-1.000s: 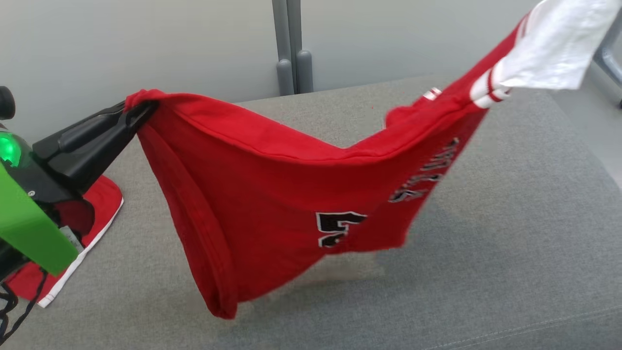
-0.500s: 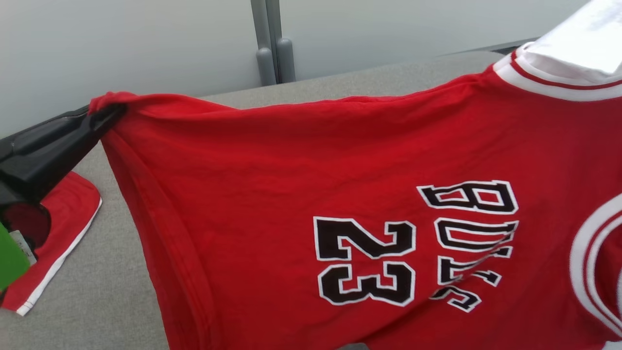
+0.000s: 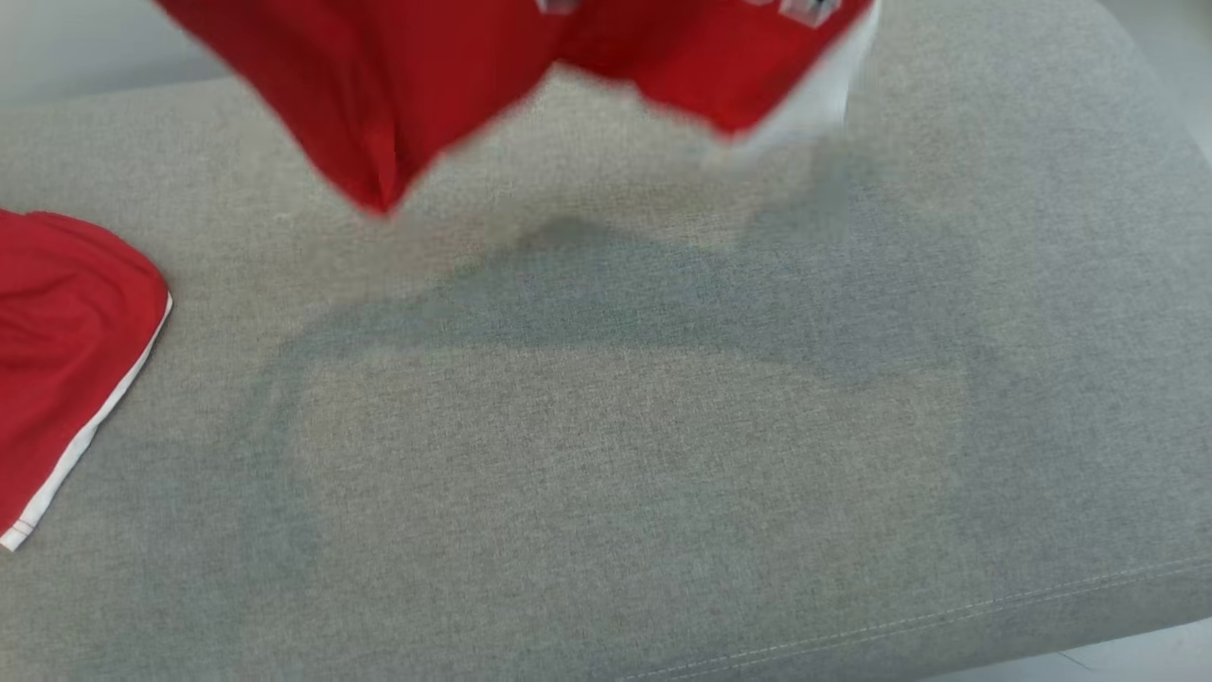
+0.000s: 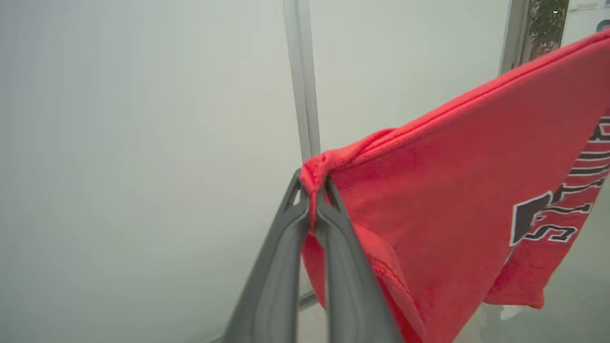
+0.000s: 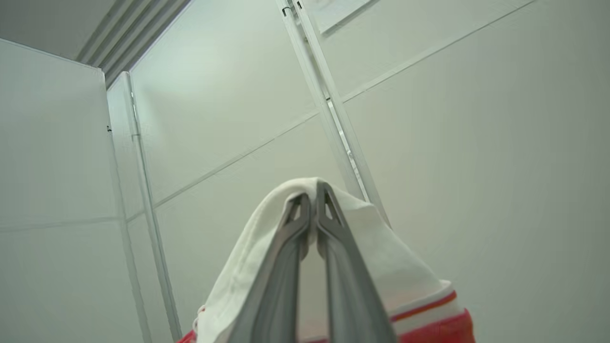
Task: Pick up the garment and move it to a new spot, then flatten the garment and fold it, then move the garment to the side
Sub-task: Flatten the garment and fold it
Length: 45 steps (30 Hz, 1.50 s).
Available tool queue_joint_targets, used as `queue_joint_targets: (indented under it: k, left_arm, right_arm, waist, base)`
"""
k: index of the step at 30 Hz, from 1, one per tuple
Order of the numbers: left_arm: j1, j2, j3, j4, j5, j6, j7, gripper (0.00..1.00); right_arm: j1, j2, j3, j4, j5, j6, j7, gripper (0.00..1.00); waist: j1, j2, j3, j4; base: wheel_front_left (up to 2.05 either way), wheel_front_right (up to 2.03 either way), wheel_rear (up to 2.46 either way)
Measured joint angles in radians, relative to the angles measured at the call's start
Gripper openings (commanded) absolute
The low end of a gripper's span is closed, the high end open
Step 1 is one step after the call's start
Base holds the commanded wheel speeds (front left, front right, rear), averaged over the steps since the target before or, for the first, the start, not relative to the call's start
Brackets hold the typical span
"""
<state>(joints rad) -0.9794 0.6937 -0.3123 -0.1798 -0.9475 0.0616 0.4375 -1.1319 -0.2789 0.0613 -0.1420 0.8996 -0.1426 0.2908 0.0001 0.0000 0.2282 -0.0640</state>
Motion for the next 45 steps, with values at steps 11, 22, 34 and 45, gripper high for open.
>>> queue_joint_targets:
  k: [11, 22, 34, 45]
  left_arm:
    - [0.092, -0.124, -0.107, 0.07, 0.188, -0.031, -0.269, 0.0]
    - [0.497, -0.214, -0.203, 0.266, 0.26, -0.016, -0.542, 0.0]
    - [0.605, -0.239, -0.215, 0.412, 0.258, -0.048, -0.684, 0.0]
    - [0.794, -0.207, -0.311, 0.43, 0.296, -0.088, -0.679, 0.0]
  right_arm:
    - [0.151, 0.052, 0.119, 0.041, -0.06, 0.027, -0.088, 0.0]
    - [0.652, 0.064, 0.127, 0.218, -0.112, 0.065, -0.271, 0.0]
    - [0.801, -0.001, 0.145, 0.329, -0.17, 0.178, -0.402, 0.0]
    - [1.089, -0.099, 0.288, 0.323, -0.228, 0.23, -0.337, 0.0]
  waist:
    - [0.0001, 0.0, 0.157, 0.012]
    - [0.0001, 0.0, 0.278, -0.012]
    - [-0.0001, 0.0, 0.214, -0.018]
    - [-0.0001, 0.0, 0.104, 0.013]
  base:
    - [0.0, 0.0, 0.0]
    - [0.0, 0.0, 0.0]
    - [0.0, 0.0, 0.0]
    - [0.0, 0.0, 0.0]
